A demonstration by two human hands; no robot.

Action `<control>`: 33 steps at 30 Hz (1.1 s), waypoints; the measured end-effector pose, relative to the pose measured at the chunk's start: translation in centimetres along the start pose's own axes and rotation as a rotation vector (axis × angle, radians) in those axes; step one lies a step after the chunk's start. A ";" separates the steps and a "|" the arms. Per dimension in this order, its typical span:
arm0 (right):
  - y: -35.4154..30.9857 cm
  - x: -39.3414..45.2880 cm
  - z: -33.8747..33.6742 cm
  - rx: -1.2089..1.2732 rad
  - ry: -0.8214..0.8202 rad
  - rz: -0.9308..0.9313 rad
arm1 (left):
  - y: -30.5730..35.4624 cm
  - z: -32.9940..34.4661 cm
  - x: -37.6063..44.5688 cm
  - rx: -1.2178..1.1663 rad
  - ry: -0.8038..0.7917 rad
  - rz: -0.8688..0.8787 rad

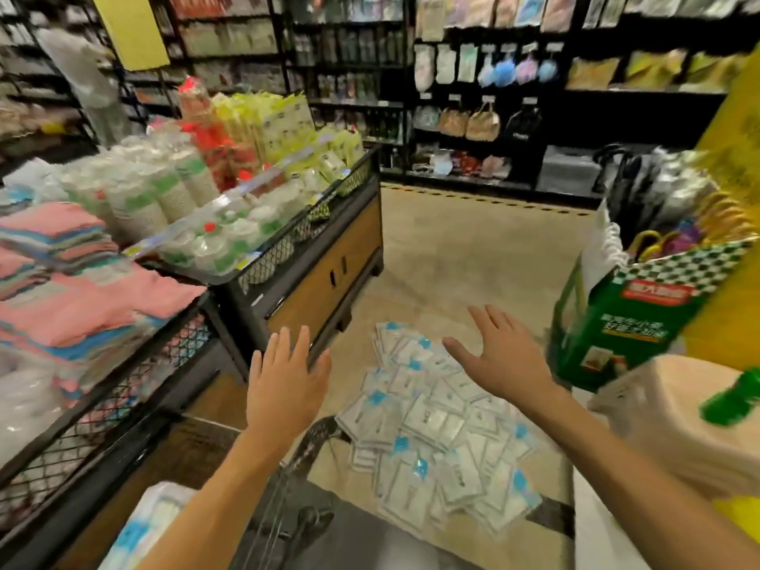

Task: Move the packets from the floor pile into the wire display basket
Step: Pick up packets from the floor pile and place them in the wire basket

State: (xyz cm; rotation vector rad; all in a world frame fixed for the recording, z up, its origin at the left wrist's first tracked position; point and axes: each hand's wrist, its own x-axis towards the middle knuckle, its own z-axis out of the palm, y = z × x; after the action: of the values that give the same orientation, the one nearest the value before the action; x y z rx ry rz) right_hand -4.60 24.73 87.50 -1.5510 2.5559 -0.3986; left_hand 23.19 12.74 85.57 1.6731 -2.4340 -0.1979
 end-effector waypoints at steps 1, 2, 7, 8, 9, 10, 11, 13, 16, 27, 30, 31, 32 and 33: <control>1.7 0.5 0.1 0.002 -0.003 0.018 | 1.5 0.7 0.7 -0.002 -0.012 0.011; 3.4 0.9 0.2 0.004 -0.003 0.038 | 2.9 1.4 1.3 0.000 -0.021 0.023; 10.4 2.7 0.7 -0.012 -0.009 0.129 | 8.2 4.3 3.9 -0.028 -0.093 0.071; 11.5 2.9 0.9 -0.015 -0.012 0.145 | 8.9 5.0 4.5 -0.031 -0.106 0.085; 12.4 3.1 1.2 -0.022 -0.008 0.161 | 9.5 5.6 5.1 -0.027 -0.114 0.101; 13.3 3.2 1.6 -0.029 -0.001 0.182 | 10.0 6.3 5.7 -0.019 -0.121 0.116; 14.1 3.3 2.0 -0.032 -0.001 0.208 | 10.5 6.9 6.4 -0.015 -0.133 0.129; 15.6 3.7 3.0 -0.032 -0.022 0.261 | 11.3 8.4 7.8 -0.024 -0.168 0.153; 17.4 4.3 4.7 -0.023 -0.060 0.328 | 11.9 10.8 10.3 -0.041 -0.235 0.196; 18.5 9.5 14.2 -0.029 -0.142 0.576 | 9.8 22.8 22.3 -0.042 -0.472 0.293; 18.7 12.5 18.6 -0.029 -0.180 0.610 | 8.5 27.6 25.9 0.003 -0.524 0.293; 19.0 13.5 20.5 -0.026 -0.187 0.611 | 8.1 29.4 27.0 0.018 -0.539 0.292; 19.3 14.6 22.4 -0.020 -0.187 0.615 | 7.8 31.4 28.0 0.033 -0.544 0.291; 19.8 15.7 24.6 -0.012 -0.187 0.621 | 7.5 33.6 29.1 0.053 -0.540 0.299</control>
State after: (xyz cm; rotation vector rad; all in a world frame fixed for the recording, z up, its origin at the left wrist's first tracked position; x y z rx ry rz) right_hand -22.85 15.63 58.71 -0.6829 2.7021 -0.1530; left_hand -1.31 -11.47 56.52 1.3796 -3.0625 -0.6147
